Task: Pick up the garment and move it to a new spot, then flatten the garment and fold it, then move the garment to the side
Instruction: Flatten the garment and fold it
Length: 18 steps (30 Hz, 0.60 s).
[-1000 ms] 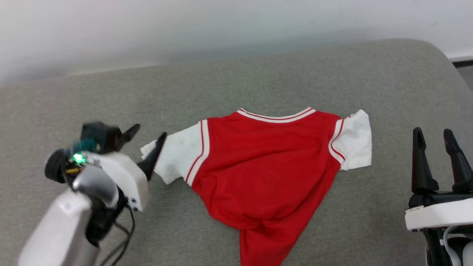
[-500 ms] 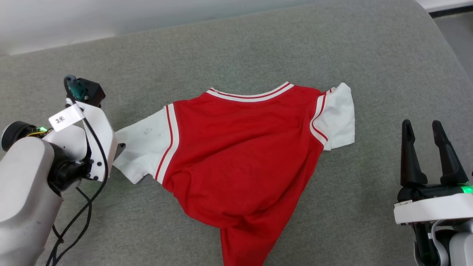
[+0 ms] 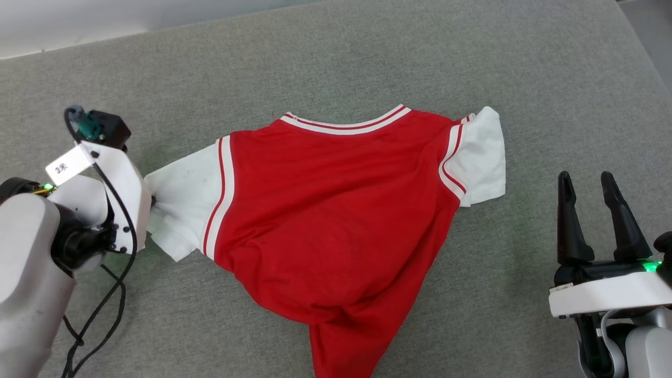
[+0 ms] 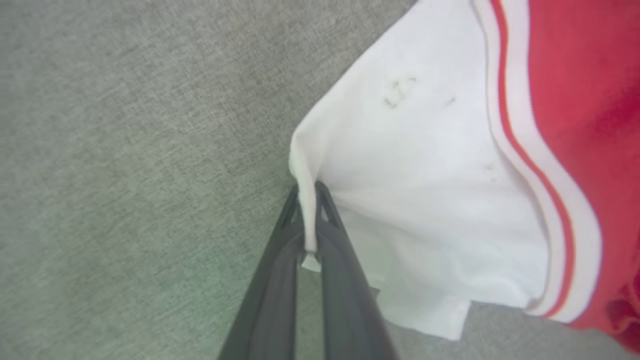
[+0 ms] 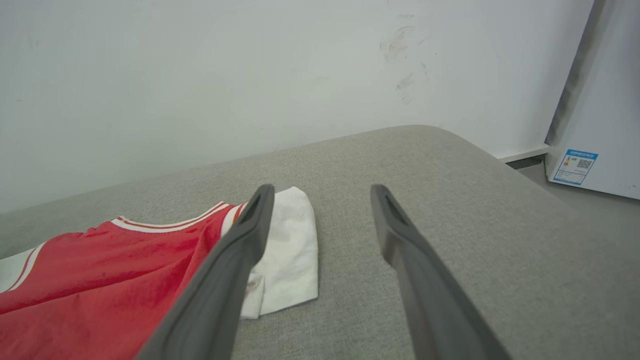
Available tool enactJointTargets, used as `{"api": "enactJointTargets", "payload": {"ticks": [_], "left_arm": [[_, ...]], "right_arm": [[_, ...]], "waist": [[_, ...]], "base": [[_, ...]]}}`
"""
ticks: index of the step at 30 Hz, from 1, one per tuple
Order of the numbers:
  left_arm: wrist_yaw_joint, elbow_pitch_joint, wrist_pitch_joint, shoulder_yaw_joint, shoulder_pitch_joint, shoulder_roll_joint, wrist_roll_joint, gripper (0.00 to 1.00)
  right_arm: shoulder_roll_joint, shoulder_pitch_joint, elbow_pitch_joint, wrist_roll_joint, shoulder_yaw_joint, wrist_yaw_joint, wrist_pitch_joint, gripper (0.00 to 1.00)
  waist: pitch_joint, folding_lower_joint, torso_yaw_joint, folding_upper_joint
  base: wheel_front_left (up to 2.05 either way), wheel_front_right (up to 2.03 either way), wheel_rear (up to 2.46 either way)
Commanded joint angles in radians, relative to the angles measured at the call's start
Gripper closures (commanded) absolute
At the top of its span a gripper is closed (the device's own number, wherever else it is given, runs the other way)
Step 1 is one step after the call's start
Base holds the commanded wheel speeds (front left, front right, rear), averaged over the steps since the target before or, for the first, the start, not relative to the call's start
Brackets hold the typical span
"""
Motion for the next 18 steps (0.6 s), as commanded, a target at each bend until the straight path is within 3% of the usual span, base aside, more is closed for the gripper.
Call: {"api": "enactJointTargets", "payload": {"ticks": [1, 8, 18], "left_arm": [[0.013, 0.025, -0.037, 0.008, 0.046, 0.006, 0.007, 1.0], [0.054, 0.024, -0.248, 0.097, 0.072, 0.016, 0.001, 1.0], [0.11, -0.05, -0.348, 0.152, 0.251, 0.041, -0.029, 1.0]], "right_arm": [[0.004, -0.014, 0.004, -0.004, -0.002, 0.0, 0.001, 0.0], [0.002, -0.005, 0.012, -0.026, -0.016, 0.0, 0.035, 0.0], [-0.003, 0.022, 0.011, -0.046, -0.025, 0.0, 0.091, 0.0]], "waist": [[-0.01, -0.0001, 0.01, -0.0001], [-0.053, -0.0001, 0.057, -0.0001], [-0.114, -0.0001, 0.123, -0.0001]], "base": [[0.0, 0.0, 0.0], [0.0, 0.0, 0.0], [0.0, 0.0, 0.0]]}}
